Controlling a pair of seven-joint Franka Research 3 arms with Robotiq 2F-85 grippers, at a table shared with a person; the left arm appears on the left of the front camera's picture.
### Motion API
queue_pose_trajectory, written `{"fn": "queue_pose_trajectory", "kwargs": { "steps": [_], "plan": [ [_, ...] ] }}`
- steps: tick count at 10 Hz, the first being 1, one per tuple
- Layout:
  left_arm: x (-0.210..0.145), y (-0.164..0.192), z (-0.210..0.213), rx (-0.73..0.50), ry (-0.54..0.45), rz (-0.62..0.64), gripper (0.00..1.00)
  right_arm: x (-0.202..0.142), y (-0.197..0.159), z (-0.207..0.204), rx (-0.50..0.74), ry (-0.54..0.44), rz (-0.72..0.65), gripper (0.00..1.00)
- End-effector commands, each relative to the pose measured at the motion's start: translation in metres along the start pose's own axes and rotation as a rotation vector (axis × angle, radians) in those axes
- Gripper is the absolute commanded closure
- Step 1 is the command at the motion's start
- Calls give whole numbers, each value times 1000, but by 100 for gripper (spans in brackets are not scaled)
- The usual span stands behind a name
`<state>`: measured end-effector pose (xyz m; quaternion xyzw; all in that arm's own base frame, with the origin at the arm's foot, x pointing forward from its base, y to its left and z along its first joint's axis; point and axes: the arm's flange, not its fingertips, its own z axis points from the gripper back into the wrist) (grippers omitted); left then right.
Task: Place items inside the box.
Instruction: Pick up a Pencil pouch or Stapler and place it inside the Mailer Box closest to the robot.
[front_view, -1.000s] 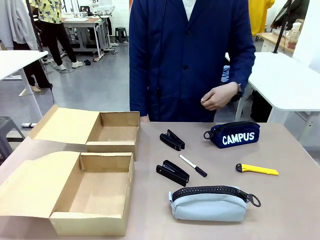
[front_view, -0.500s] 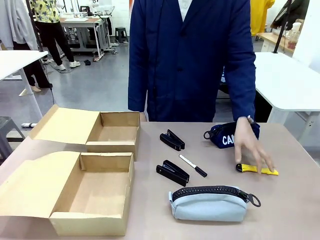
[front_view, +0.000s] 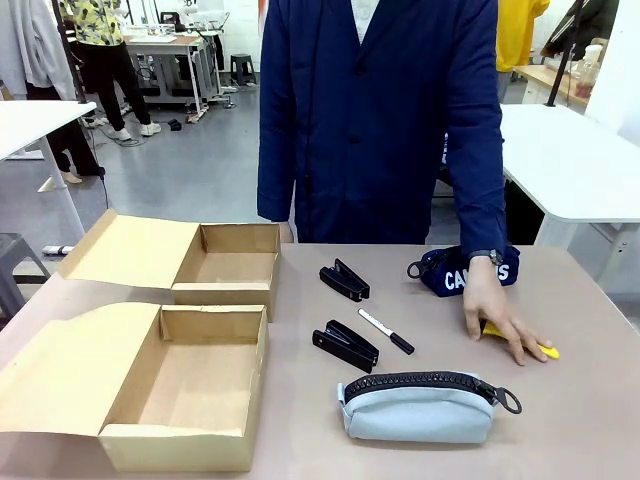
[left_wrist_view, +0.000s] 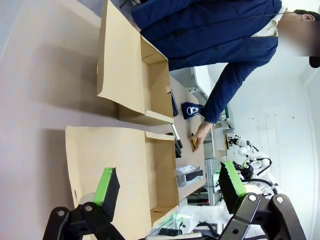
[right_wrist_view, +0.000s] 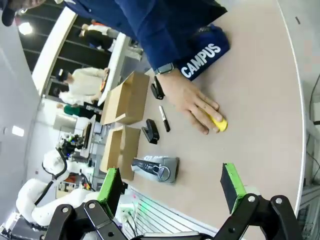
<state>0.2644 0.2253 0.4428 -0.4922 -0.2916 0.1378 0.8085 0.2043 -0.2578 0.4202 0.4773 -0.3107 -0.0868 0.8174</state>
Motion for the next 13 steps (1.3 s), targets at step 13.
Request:
{"fn": "queue_pose_trajectory", "kwargs": {
  "steps": [13],
  "plan": [
    [2, 0, 0, -17, -9, -21, 0, -90, 147, -210, 54, 358, 418, 0]
  ]
}}
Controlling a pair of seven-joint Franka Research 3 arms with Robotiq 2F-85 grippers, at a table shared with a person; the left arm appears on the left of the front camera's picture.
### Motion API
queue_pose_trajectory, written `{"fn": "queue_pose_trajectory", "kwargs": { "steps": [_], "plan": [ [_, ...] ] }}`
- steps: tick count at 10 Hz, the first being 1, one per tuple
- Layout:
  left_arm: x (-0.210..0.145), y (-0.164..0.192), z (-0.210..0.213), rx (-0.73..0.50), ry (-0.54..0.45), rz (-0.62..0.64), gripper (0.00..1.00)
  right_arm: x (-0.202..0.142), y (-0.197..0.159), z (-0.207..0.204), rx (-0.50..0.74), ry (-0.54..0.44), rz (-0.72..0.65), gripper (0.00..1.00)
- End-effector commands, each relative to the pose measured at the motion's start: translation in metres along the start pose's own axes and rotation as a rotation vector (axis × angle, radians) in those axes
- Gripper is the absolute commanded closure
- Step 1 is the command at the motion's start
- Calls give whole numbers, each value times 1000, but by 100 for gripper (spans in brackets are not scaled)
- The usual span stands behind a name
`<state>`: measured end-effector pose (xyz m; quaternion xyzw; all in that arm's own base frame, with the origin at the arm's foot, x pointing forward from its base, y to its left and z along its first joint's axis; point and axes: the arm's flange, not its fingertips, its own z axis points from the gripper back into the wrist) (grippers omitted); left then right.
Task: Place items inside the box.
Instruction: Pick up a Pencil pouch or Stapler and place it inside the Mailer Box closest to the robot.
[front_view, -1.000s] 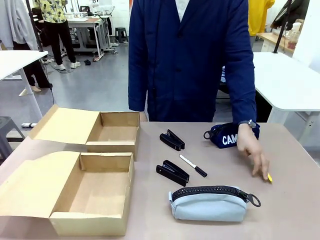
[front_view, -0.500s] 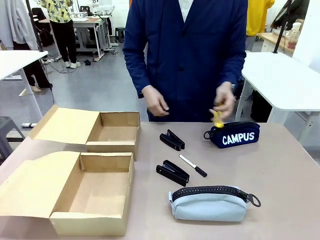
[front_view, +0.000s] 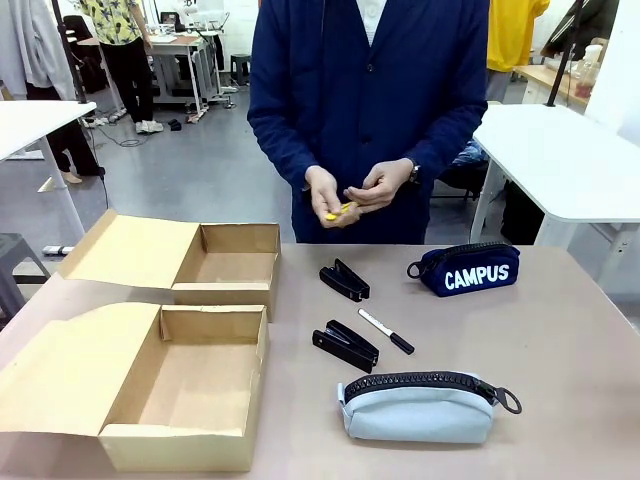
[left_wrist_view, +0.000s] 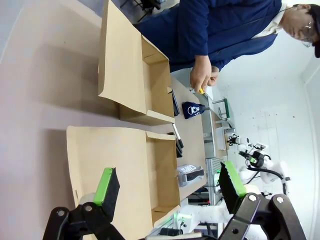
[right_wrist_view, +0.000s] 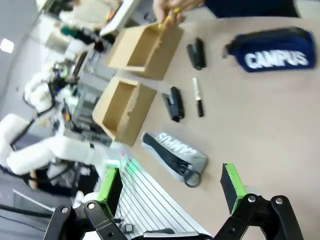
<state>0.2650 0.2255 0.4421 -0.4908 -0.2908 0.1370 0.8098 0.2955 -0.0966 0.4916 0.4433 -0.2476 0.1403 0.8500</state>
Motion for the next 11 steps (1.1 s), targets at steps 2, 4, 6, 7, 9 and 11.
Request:
{"fn": "queue_pose_trajectory", "kwargs": {
  "steps": [2, 4, 6, 7, 9, 11],
  "plan": [
    [1, -1, 0, -21, -12, -20, 0, -114, 85, -185, -47, 231, 204, 0],
    [1, -1, 0, -21, -12, -20, 0, -114, 69, -174, -107, 185, 244, 0],
    [1, -1, 0, -21, -12, -20, 0, 19, 71, -124, -17, 287, 174, 0],
    [1, -1, 0, -21, -12, -20, 0, 20, 82, -157, -55, 314, 205, 0],
    [1, -1, 0, -21, -12, -20, 0, 47, 114, -222, -151, 439, 365, 0],
    [1, -1, 0, -21, -12, -20, 0, 90, 126, -315, -229, 550, 422, 0]
  ]
}}
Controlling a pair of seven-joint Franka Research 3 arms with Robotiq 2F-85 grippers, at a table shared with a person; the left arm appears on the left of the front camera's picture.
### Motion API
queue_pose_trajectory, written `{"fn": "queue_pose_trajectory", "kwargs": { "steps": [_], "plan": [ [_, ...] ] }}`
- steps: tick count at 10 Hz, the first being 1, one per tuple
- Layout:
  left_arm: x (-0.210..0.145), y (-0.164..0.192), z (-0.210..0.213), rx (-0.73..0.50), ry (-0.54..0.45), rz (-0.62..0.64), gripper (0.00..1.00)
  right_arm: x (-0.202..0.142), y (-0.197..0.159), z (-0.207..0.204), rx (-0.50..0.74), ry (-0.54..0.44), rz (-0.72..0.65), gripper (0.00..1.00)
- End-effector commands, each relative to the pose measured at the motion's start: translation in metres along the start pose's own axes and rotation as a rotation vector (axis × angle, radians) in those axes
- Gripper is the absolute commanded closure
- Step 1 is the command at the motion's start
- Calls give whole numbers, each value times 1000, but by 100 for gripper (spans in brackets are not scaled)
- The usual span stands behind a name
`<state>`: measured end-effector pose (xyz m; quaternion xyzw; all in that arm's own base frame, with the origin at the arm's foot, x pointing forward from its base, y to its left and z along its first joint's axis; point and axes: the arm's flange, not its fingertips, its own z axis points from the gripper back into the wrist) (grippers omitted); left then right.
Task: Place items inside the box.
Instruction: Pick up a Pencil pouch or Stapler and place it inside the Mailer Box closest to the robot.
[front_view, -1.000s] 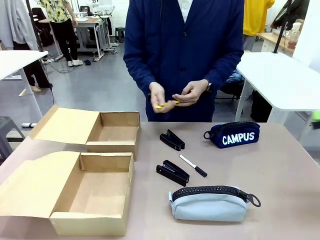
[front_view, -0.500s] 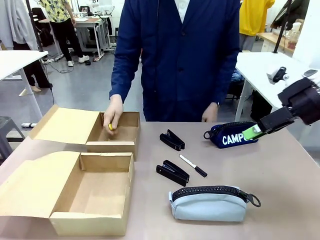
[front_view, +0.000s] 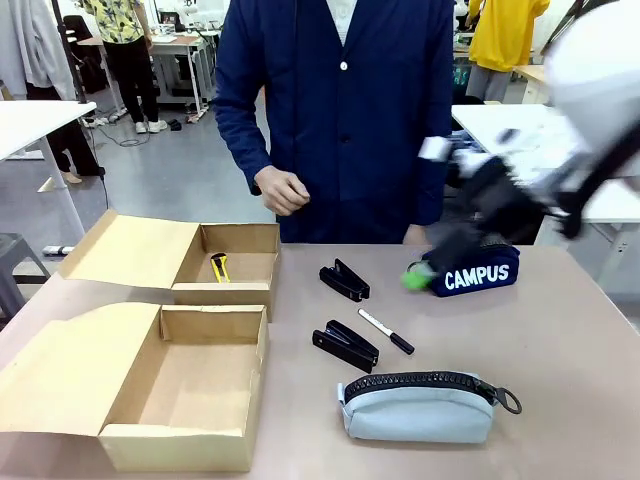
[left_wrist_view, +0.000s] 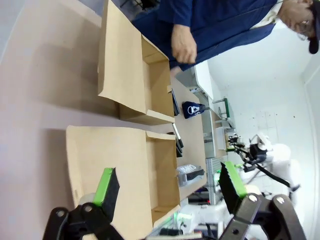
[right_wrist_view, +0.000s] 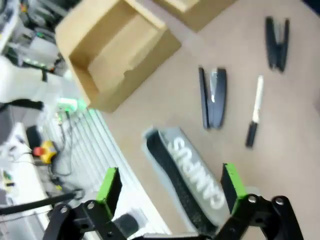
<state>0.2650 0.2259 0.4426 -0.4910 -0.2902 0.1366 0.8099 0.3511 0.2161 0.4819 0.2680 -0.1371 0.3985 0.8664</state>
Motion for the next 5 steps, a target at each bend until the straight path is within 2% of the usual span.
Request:
{"fn": "queue_pose_trajectory", "kwargs": {
  "steps": [1, 2, 3, 4, 5],
  "plan": [
    [1, -1, 0, -20, -13, -20, 0, 70, -36, -50, -104, 119, -9, 0],
    [1, -1, 0, -20, -13, -20, 0, 83, -42, -79, -161, 132, -26, 0],
    [1, -1, 0, -20, -13, -20, 0, 84, -53, -92, -174, 92, -116, 0],
    [1, -1, 0, -20, -13, -20, 0, 61, -10, -69, -89, 80, 36, 0],
    [1, -1, 0, -20, -13, -20, 0, 74, -39, -99, -138, 97, -11, 0]
  ]
}}
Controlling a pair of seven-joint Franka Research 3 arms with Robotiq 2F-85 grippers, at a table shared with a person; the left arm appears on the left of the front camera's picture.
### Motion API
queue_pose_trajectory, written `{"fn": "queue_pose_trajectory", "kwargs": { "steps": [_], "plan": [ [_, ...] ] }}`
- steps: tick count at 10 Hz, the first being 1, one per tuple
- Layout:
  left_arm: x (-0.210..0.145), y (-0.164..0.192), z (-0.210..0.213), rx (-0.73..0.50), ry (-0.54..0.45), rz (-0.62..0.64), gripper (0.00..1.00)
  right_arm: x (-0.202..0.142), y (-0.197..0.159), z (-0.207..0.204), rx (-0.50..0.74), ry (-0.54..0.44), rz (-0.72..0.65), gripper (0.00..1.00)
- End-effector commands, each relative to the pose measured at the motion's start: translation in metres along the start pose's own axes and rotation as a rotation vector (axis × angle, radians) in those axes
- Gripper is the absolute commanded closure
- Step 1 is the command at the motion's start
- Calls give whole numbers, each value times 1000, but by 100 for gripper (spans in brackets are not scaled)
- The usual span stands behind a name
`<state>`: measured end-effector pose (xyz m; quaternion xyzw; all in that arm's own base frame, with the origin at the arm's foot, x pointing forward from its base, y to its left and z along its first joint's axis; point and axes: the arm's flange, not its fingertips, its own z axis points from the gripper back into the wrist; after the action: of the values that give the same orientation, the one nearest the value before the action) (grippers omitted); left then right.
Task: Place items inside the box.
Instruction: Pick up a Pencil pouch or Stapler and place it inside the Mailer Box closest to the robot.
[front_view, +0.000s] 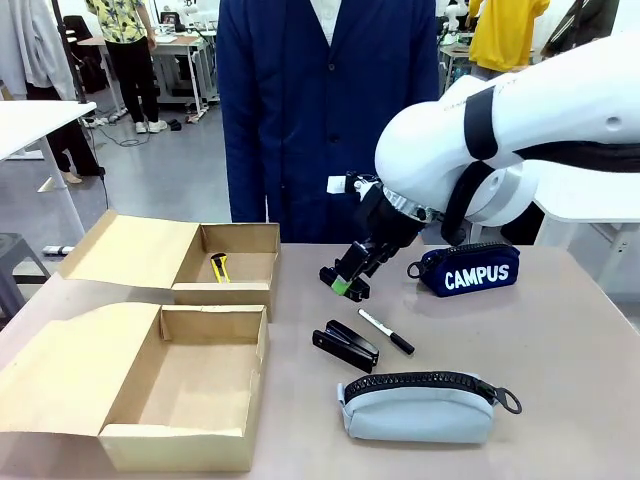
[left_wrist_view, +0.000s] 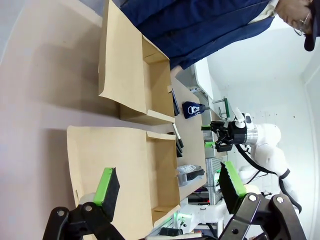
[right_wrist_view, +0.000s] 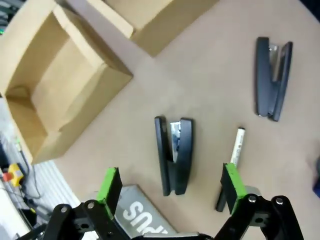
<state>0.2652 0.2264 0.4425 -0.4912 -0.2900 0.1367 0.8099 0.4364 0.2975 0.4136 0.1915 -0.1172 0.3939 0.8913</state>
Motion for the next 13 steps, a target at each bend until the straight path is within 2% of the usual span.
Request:
{"fn": "queue_pose_trajectory", "kwargs": {
  "steps": [1, 2, 5, 7, 10, 13],
  "plan": [
    [1, -1, 0, -20, -13, -20, 0, 8, 1, 2, -109, 59, -81, 0],
    [1, -1, 0, -20, -13, -20, 0, 33, -23, -24, -153, 140, -79, 0],
    [1, -1, 0, -20, -13, -20, 0, 71, -63, -74, -206, 127, -142, 0],
    [1, -1, 0, -20, -13, -20, 0, 76, -75, -103, -227, 89, -170, 0],
    [1, -1, 0, -20, -13, -20, 0, 78, -79, -134, -294, 105, -183, 0],
    [1, -1, 0, -20, -13, -20, 0, 70, -81, -133, -343, 97, -197, 0]
  ]
}}
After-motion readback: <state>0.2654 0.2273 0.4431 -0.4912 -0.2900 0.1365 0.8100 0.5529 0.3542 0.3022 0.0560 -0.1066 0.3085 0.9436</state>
